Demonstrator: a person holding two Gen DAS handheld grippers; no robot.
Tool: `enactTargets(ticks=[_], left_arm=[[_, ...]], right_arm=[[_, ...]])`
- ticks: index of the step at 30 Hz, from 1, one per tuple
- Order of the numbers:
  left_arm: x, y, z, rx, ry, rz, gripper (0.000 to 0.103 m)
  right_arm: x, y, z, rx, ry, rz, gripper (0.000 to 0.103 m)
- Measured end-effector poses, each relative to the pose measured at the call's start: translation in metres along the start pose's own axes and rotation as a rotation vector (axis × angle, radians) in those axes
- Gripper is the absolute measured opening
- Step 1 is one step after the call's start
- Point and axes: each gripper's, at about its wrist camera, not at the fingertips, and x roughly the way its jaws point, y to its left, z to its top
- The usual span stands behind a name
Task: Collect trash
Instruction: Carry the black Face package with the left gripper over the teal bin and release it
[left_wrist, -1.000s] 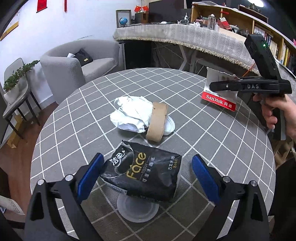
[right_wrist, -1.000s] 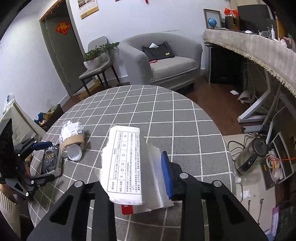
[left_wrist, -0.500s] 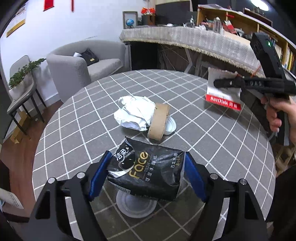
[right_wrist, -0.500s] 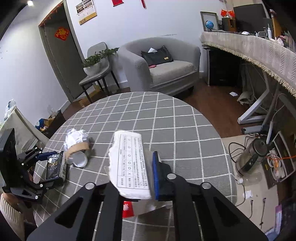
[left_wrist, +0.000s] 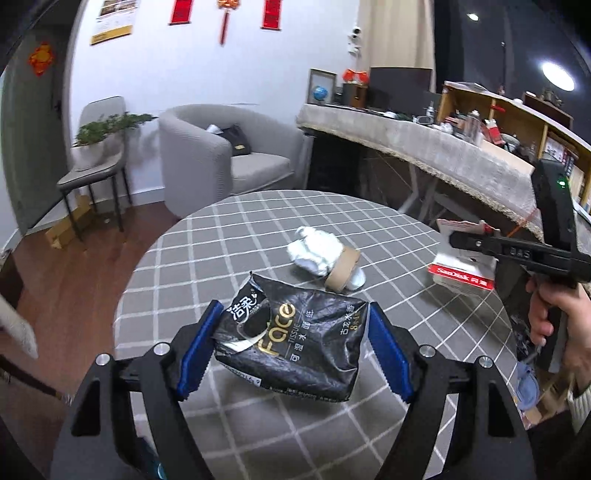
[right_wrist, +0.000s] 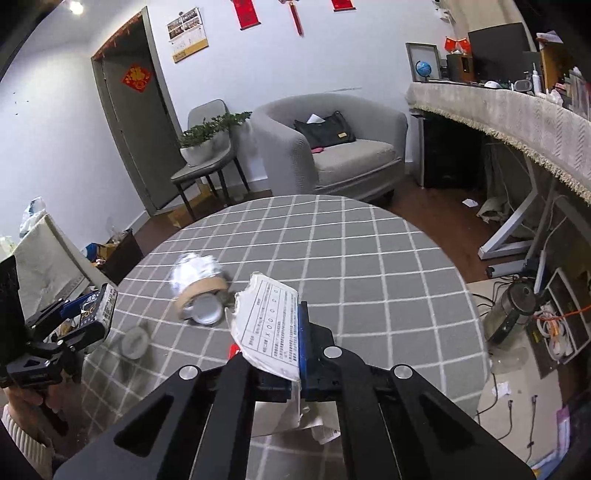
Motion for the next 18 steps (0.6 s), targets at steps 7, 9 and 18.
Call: enactTargets(ticks=[7,9,18], left_arm=[[-0.026,-0.002,-0.016,-0.05,-0.024,0.059,0.079],[-0.033,-0.002,-0.021,-0.067,-0.026,0.07,0.079],[-0.06,0.007,-0.041,-0.082,-0.032,0.152,0.079]], right_arm=[[-0.015,0.027,-0.017,-0.02,-0.009,0.032,0.002],[-0.019,0.038,-0.023,-0.034,-0.009,0.045,0.002],[-0.031,0.081,-0.04,-0.09,-0.011,0.103,0.002]])
